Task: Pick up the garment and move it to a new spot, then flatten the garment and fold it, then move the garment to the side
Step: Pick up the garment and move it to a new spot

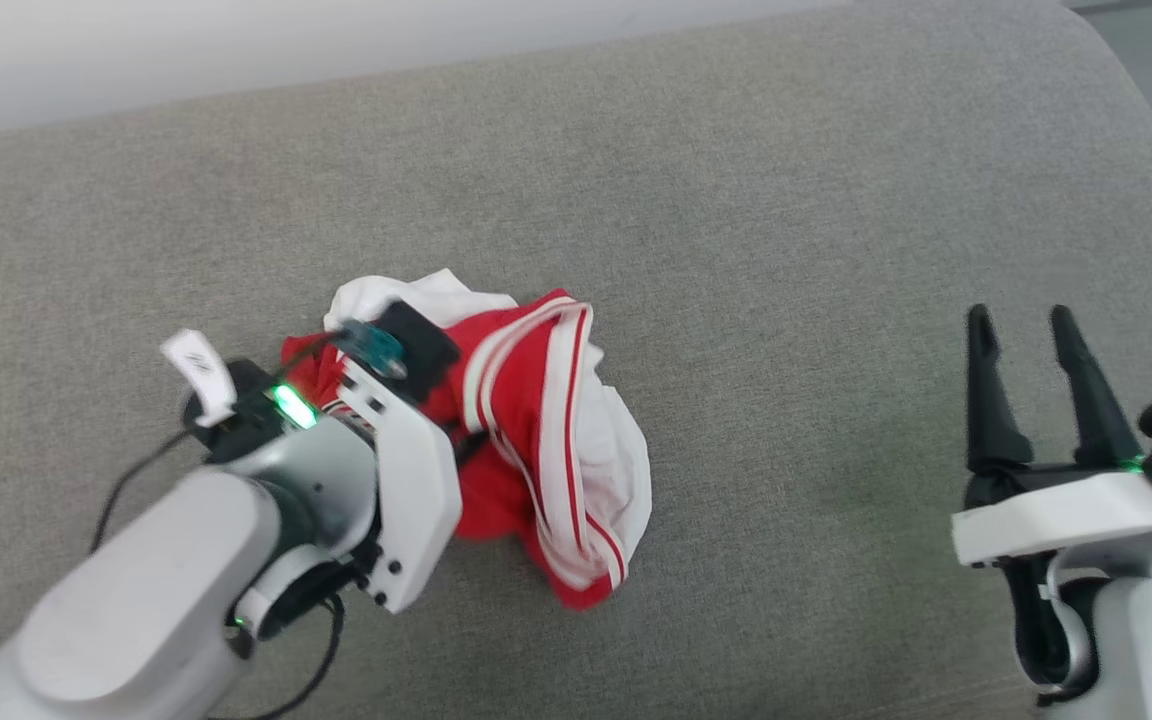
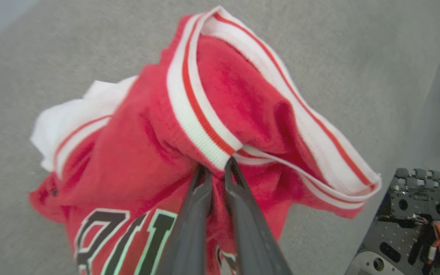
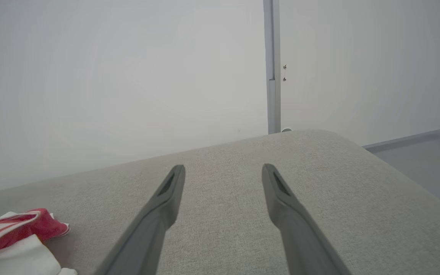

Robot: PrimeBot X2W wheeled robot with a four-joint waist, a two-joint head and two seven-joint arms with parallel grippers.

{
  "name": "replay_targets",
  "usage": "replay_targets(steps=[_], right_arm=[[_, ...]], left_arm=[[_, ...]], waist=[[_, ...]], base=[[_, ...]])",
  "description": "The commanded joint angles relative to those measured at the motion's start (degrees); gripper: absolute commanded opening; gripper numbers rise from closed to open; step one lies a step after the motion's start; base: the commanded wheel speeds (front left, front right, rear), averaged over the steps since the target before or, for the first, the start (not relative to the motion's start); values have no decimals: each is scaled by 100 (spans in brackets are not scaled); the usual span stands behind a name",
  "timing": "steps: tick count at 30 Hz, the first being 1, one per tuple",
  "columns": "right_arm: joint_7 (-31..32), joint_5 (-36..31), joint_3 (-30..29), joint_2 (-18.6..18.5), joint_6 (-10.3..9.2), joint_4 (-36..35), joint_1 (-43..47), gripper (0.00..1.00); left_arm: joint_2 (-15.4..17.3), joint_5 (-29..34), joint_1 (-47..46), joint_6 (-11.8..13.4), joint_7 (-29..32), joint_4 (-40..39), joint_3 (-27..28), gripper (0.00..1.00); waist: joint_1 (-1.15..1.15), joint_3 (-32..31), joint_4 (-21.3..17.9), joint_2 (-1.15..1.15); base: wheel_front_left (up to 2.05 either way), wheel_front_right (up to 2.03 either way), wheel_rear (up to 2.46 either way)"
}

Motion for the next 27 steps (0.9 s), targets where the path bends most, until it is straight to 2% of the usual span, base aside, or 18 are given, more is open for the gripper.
replay_targets(steps=[1,5,6,10,11,12,13,14,15,20,27], right_arm=[[-65,44,59,42,0,46,-81,100],[-139,77,209,50,0,187,-173,100],[-164,91,270,54,0,264,-219,100],[-198,70,388,58,0,379,-306,100],[-204,64,402,58,0,402,-315,100],[-209,61,416,57,0,424,-315,100],[-205,54,427,58,0,439,-313,100],[-205,54,427,58,0,439,-313,100],[-194,38,439,55,0,450,-315,100],[-132,-16,396,-14,0,480,-225,100],[-82,-15,356,-137,0,497,-62,100]], left_arm=[[-107,-67,68,-95,17,220,-90,0],[-401,-126,21,-292,60,1029,-328,0],[-539,-130,-25,-385,68,1433,-445,0],[-793,-141,-99,-521,-103,2078,-583,0],[-847,-129,-125,-547,-170,2203,-599,17],[-889,-179,-137,-555,-239,2309,-594,28],[-907,-180,-172,-587,-329,2363,-587,37],[-907,-180,-172,-587,-329,2363,-587,37],[-902,-145,-213,-607,-420,2409,-585,98],[-815,-207,-250,-659,-872,2415,-481,100],[-546,-295,69,-481,-1761,2027,-38,100]], waist=[[0,39,-20,0],[0,72,-28,0],[0,72,-22,0],[0,44,13,0],[0,28,25,0],[0,-1,44,0],[0,-30,68,0],[0,-30,68,0],[0,-62,90,0],[0,-277,269,0],[0,-657,565,0]], base=[[0,0,0],[0,0,0],[0,0,0],[0,0,0],[0,0,0],[0,0,0],[0,0,0],[0,0,0],[0,0,0],[0,0,0],[0,0,0]])
